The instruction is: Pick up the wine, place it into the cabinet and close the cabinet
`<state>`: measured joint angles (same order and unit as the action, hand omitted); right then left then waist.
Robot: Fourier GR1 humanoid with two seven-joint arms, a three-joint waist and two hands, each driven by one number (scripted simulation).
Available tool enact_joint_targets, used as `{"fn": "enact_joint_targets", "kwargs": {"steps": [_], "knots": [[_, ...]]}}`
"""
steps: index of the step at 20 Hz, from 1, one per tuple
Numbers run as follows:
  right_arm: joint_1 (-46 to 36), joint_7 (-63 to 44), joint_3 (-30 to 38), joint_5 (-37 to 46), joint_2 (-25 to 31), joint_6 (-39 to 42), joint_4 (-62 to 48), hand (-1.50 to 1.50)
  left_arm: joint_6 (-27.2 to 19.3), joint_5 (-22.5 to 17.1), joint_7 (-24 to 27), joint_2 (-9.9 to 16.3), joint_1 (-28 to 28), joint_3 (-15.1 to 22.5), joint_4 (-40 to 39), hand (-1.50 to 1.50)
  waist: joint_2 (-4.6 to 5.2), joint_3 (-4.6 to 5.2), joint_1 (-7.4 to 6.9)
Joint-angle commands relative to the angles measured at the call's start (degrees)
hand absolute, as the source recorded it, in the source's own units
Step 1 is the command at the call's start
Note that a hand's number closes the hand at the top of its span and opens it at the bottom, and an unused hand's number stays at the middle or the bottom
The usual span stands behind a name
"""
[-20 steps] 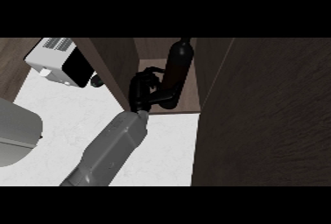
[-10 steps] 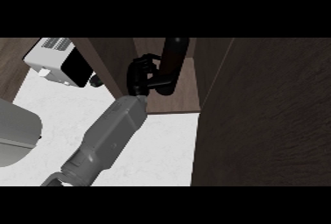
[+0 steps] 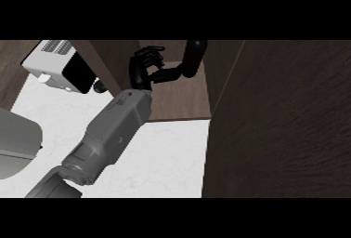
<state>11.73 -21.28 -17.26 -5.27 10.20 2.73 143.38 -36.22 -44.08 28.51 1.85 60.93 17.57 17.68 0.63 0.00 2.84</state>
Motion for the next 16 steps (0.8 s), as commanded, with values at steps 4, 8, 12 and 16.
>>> {"fn": "enact_joint_targets", "kwargs": {"steps": [4, 8, 12, 16], "knots": [[2.6, -2.4, 0.5, -5.5, 0.9, 1.6, 8.3, -1.5, -5.4, 4.2, -0.7, 0.8, 6.2, 1.2, -8.0, -1.5, 0.3, -0.03, 1.34], [2.8, -2.4, -0.4, -4.8, 0.3, 1.4, 8.8, -1.5, -3.1, 4.4, 1.6, 1.4, 3.3, 0.2, -10.3, -1.5, 0.51, 0.04, 1.22], [0.2, -4.2, -1.0, -4.8, -0.9, 0.4, 6.6, -1.5, -2.2, 5.0, -0.6, 2.7, 5.2, -0.1, -12.0, -1.5, 0.59, 0.07, 0.64], [3.2, -2.7, -2.4, -2.4, -0.7, 1.2, 8.6, -1.5, -3.0, 6.1, 0.2, 4.1, 5.3, 0.1, -12.8, -1.5, 0.29, 0.06, 0.81]]}}
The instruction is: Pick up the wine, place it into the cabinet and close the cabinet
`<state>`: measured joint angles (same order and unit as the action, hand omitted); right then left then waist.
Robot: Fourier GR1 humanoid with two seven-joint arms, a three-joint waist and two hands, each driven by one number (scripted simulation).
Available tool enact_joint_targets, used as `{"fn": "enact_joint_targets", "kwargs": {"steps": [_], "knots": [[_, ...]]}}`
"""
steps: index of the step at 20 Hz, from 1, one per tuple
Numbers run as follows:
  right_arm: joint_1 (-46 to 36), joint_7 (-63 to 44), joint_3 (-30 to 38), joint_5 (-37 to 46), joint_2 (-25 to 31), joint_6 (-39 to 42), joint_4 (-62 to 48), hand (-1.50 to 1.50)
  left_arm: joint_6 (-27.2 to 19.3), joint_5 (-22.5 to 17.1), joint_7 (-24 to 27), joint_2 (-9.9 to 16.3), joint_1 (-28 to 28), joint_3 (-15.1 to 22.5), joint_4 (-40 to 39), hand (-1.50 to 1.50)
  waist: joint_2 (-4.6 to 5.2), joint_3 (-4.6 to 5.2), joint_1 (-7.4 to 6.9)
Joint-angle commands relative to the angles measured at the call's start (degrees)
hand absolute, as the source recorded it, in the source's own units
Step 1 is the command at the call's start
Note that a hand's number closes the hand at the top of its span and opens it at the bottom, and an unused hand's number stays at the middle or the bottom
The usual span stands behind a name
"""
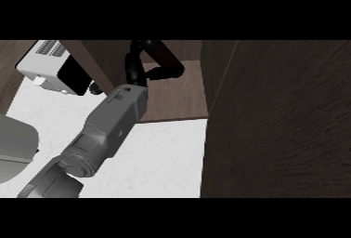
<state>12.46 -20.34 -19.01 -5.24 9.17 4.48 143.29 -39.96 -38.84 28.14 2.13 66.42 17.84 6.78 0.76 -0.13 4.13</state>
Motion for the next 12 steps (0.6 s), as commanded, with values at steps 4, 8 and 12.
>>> {"fn": "enact_joint_targets", "kwargs": {"steps": [4, 8, 12], "knots": [[3.8, -2.6, 0.3, -4.7, 1.7, 1.4, 8.4, -1.5, 2.6, 0.2, 3.5, 2.8, -1.1, -1.6, -1.2, -1.5, 0.42, 0.17, 0.04], [4.6, -2.2, -1.0, -3.9, 0.3, 0.6, 8.3, -1.5, 6.9, 1.2, 5.4, 2.5, -1.3, -1.5, 0.6, -1.5, 0.05, 0.17, -0.79], [2.5, -2.2, 1.3, -4.3, 0.4, 0.7, 7.0, -1.5, 11.1, 1.8, 7.1, 3.5, -2.0, -1.9, 2.2, -1.5, -0.16, 0.16, -1.93]]}}
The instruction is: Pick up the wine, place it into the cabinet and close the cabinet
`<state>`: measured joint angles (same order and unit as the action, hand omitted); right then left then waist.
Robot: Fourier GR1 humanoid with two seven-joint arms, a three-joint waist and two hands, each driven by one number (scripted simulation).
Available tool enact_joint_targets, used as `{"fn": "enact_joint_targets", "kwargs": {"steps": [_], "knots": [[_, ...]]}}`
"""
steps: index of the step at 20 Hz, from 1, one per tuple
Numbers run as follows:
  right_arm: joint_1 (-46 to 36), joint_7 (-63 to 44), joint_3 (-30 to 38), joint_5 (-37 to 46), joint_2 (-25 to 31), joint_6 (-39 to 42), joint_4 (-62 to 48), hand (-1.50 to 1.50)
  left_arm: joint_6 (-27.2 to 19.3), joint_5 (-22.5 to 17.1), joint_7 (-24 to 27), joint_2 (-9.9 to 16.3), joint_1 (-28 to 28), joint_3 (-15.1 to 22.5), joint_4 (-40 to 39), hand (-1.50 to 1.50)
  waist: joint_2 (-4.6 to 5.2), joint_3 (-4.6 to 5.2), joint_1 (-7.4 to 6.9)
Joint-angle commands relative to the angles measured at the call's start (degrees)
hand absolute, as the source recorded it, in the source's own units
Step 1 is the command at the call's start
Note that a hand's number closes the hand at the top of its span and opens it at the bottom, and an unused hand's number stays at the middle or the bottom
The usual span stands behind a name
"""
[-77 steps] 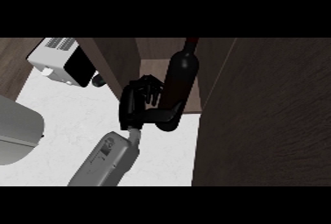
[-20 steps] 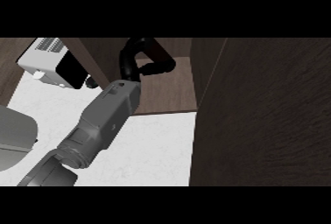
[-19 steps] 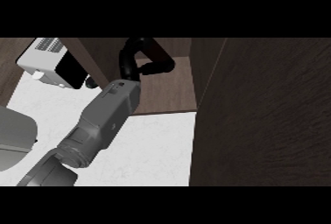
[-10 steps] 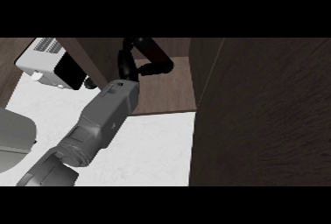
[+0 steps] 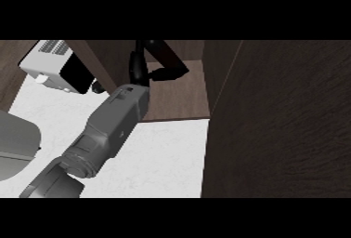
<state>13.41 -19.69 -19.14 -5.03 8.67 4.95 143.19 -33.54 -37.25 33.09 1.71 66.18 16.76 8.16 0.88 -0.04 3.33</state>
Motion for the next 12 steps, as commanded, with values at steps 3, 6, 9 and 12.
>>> {"fn": "enact_joint_targets", "kwargs": {"steps": [3, 6, 9, 12], "knots": [[6.1, -3.2, -2.7, -1.4, 0.6, -0.3, 11.0, -1.5, 4.9, -0.2, 3.4, 0.8, -1.2, -1.7, 1.8, -1.5, -0.46, 0.1, -0.43], [3.5, -6.5, 0.2, -4.2, 0.8, -1.3, 12.1, -1.5, 6.6, -0.5, 2.8, 1.1, -0.8, -2.4, 5.2, -1.5, -0.9, 0.09, -2.07], [3.2, -2.6, -0.7, -2.0, -0.7, -1.7, 9.2, -1.5, 9.5, -0.3, 4.0, 2.1, -3.5, -2.6, 8.6, -1.5, -1.13, 0.07, -2.88], [4.7, -4.7, 0.6, -2.3, 0.7, -1.9, 11.3, -1.5, 8.8, 0.5, 3.0, 0.6, -6.0, -1.6, 13.4, -1.5, -1.44, 0.05, -3.54]]}}
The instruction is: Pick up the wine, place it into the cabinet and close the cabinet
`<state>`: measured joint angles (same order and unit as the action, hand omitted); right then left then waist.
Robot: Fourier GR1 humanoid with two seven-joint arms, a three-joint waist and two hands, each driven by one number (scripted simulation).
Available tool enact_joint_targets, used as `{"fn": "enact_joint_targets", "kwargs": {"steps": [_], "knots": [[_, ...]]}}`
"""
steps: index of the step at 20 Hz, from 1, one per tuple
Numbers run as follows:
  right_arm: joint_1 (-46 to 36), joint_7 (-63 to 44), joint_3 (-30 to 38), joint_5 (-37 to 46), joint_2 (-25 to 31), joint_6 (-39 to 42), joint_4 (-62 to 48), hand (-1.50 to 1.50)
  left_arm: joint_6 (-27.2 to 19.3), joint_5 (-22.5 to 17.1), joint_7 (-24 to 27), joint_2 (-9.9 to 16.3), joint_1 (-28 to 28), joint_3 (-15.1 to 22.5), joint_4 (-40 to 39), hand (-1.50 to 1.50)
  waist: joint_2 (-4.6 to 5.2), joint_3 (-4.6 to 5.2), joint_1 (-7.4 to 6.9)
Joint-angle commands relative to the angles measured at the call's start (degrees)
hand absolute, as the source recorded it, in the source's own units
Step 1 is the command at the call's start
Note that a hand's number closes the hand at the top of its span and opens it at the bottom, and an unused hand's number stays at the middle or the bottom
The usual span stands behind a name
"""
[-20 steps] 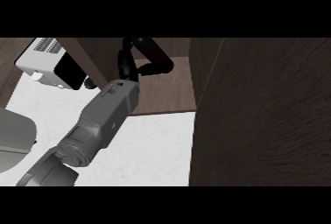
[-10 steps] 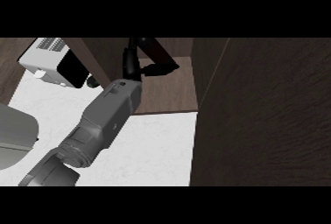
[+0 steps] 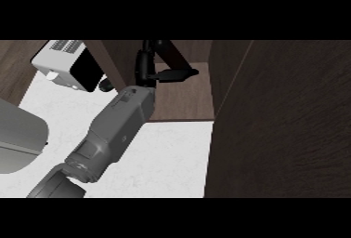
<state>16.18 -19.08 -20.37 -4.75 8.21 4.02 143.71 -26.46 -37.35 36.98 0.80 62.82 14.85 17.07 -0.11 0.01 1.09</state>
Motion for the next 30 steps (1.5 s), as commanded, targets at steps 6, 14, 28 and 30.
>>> {"fn": "enact_joint_targets", "kwargs": {"steps": [6, 14, 28, 30], "knots": [[2.8, -5.1, -0.5, -0.8, 1.2, -1.3, 10.8, -1.5, 0.3, 1.9, -3.6, 1.5, -8.8, 2.6, 16.0, -1.5, -0.78, 0.0, -1.95], [1.0, -5.2, 1.1, -2.2, 1.4, -1.9, 9.5, -1.5, 0.6, 3.4, -9.2, 4.9, -21.2, 6.7, 34.0, -1.5, -0.5, -0.01, -1.93], [-0.3, -7.6, 0.2, -1.9, 3.0, -2.8, 11.6, -1.5, -8.0, 9.6, -12.1, 5.3, -46.6, 18.5, 66.7, -1.5, -0.19, 0.0, -1.19], [-1.9, -11.1, -0.9, -0.3, 3.0, -4.4, 14.2, -1.5, -7.7, 9.3, -12.3, 7.5, -50.9, 19.7, 71.9, -1.5, -0.35, 0.05, -1.43]]}}
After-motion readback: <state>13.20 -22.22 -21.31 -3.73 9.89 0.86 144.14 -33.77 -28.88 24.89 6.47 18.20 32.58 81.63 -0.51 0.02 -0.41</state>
